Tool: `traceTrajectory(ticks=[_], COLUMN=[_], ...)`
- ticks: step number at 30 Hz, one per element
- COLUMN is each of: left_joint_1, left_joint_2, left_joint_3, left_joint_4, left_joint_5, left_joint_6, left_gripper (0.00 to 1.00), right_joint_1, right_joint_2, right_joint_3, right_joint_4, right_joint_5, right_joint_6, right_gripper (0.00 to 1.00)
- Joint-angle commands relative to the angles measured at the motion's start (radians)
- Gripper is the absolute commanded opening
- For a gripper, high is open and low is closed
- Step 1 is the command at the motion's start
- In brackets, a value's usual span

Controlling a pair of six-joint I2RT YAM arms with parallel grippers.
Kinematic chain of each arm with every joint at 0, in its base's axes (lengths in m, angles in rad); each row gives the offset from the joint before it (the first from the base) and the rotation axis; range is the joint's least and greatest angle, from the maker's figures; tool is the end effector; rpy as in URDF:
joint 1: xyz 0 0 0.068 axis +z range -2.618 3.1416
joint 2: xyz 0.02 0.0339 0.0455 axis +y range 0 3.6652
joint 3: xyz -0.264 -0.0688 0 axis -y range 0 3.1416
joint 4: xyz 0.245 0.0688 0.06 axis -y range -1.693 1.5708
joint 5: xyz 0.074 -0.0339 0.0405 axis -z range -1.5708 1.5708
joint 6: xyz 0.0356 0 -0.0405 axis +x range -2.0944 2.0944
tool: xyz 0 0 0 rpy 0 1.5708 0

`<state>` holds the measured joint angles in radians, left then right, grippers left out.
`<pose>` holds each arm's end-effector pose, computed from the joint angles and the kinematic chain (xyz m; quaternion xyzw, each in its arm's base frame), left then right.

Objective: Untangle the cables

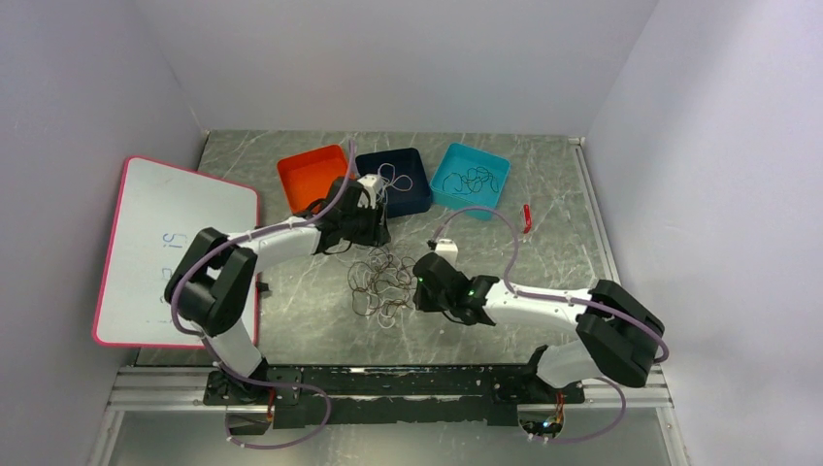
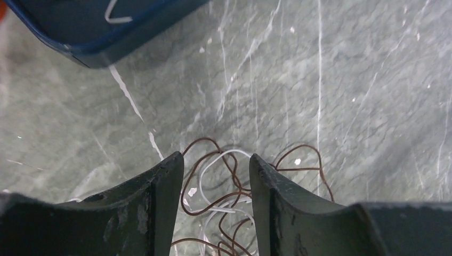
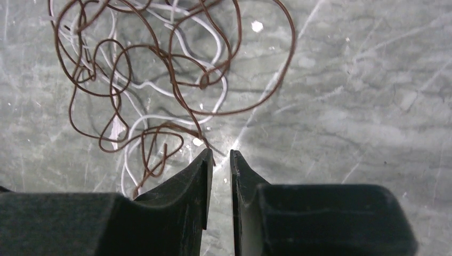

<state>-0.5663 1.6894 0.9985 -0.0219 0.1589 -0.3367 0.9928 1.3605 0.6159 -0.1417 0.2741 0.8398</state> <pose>0.3015 -0.1984 0.1944 0.1366 0.8968 -0.2459 0.3416 0.1469 0.2076 0.1659 -0.0256 0.9339 0.1854 0.3045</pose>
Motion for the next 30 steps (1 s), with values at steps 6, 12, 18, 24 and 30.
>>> traceTrajectory(ticks=[6, 12, 18, 24, 30], left_joint_1=[0.004, 0.002, -0.066, -0.196, -0.212], left_joint_2=[-0.069, -0.138, -0.195, -0.212, -0.345], left_joint_3=[-0.142, -0.249, -0.3, -0.318, -0.353], left_joint_4=[0.031, 0.051, 0.055, 0.102, 0.028], left_joint_5=[0.077, 0.123, 0.138, 0.13, -0.02], left_joint_6=[-0.011, -0.02, -0.065, -0.149, -0.207], left_gripper=[0.56, 0.55, 0.55, 0.54, 0.6], right_joint_1=[-0.082, -0.174, -0.259, -0.311, -0.36], right_joint_2=[0.08, 0.132, 0.216, 0.273, 0.117], right_joint_3=[0.075, 0.125, 0.203, 0.33, 0.285], right_joint_4=[0.12, 0.141, 0.203, 0.177, 0.112], right_joint_5=[-0.129, -0.186, -0.33, -0.372, -0.23], right_joint_6=[-0.104, -0.173, -0.277, -0.395, -0.396], right_gripper=[0.22, 0.22, 0.23, 0.28, 0.37])
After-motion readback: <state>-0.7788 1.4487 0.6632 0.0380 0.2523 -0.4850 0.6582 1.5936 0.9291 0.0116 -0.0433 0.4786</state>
